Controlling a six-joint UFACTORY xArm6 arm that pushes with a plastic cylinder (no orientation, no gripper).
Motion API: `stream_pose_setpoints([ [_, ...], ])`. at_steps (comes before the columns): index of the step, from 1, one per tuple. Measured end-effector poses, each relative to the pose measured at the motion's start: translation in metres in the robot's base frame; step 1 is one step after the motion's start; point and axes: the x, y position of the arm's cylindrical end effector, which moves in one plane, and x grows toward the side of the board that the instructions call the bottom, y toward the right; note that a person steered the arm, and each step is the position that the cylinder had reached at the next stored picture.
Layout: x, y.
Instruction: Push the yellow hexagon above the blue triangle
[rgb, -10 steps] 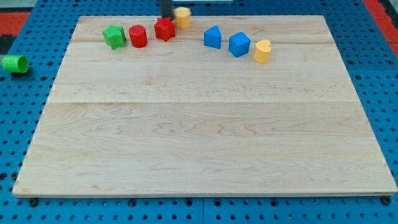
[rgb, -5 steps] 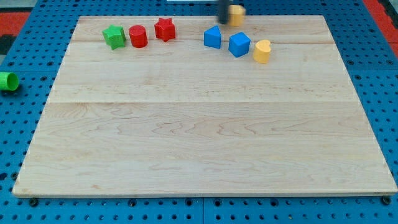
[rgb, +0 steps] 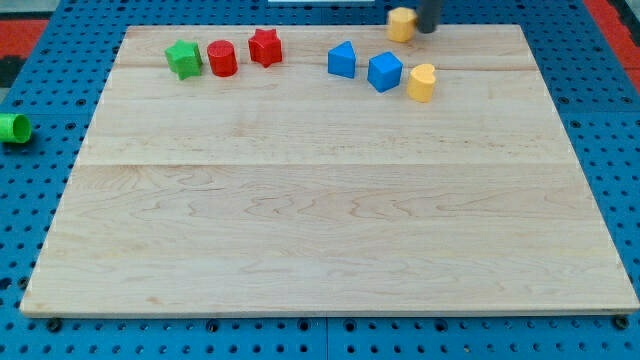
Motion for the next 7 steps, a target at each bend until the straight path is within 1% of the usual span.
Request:
stream_pose_setpoints([
  [1, 0.066, -0.024],
  [2, 0.051, 0.033],
  [3, -0.015, 0.063],
  [4, -0.016, 0.058],
  [5, -0.015, 0.045],
  [6, -0.015, -0.039],
  [7, 0.033, -0.086],
])
